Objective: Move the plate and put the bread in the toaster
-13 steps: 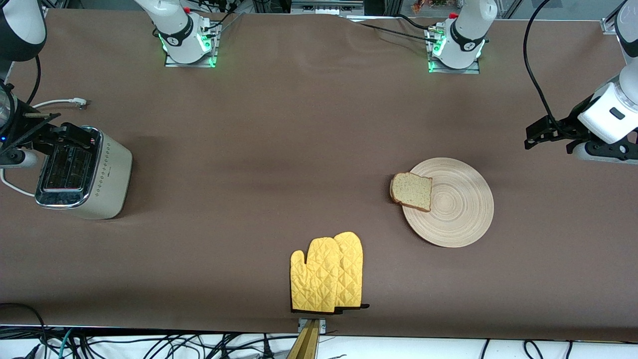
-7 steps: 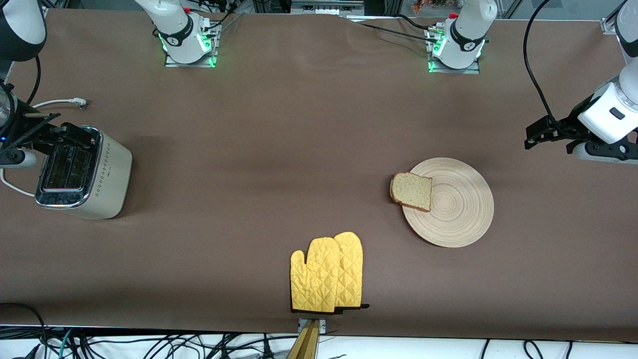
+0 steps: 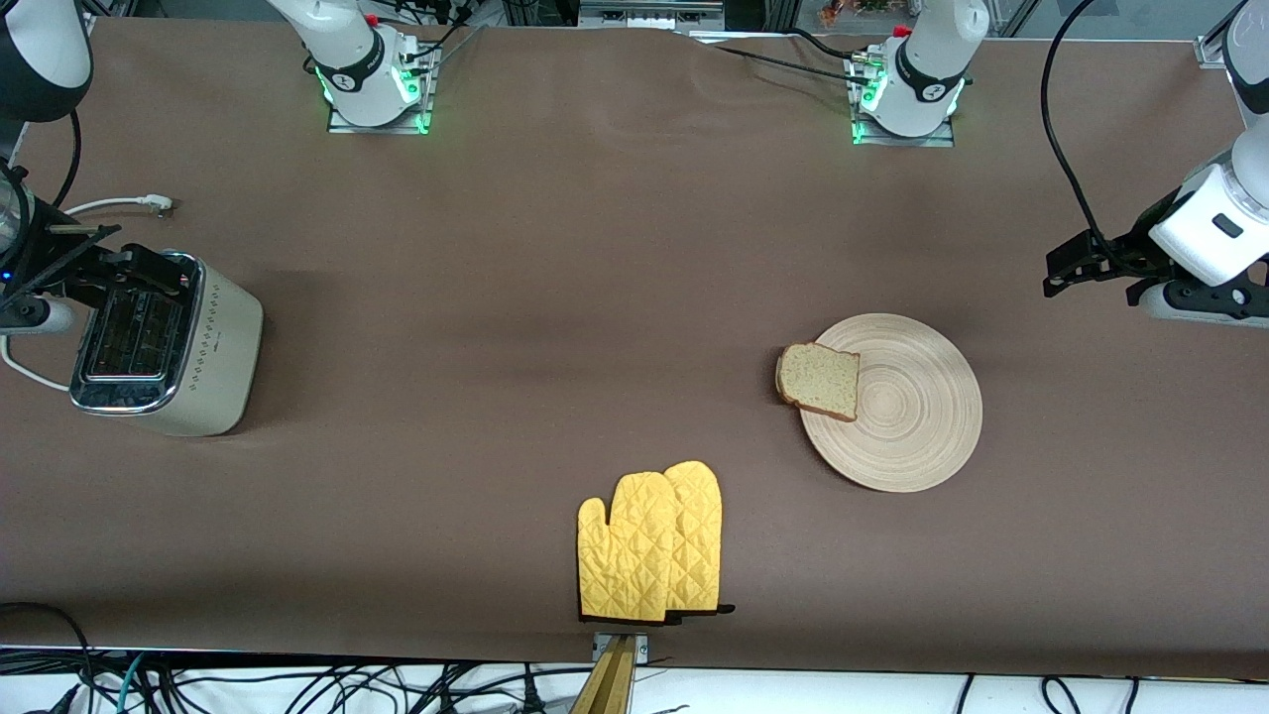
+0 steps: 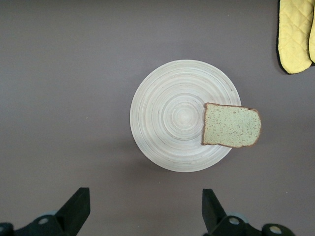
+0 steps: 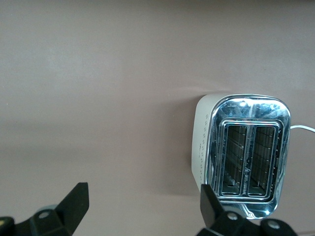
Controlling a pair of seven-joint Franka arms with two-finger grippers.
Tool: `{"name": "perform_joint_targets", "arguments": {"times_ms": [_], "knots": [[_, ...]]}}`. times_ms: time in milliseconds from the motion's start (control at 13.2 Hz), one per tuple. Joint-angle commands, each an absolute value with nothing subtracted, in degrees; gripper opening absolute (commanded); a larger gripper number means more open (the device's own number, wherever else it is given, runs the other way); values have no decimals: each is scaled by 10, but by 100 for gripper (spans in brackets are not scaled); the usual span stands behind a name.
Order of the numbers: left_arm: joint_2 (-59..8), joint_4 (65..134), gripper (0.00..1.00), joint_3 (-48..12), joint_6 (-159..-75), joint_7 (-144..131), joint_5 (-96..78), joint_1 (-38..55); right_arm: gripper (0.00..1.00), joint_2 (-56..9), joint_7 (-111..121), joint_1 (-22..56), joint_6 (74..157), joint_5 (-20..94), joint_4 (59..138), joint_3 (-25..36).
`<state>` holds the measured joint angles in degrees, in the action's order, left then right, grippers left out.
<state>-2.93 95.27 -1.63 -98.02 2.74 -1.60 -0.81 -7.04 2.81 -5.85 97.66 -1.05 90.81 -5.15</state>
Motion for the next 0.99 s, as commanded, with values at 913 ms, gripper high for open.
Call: {"name": "perform_joint_targets", "arguments": {"times_ms": [913], "knots": [[-308,936,100,-20,-1014,300,-378,-236,100,-78,18,-62,971,-23,894,-59]]}}
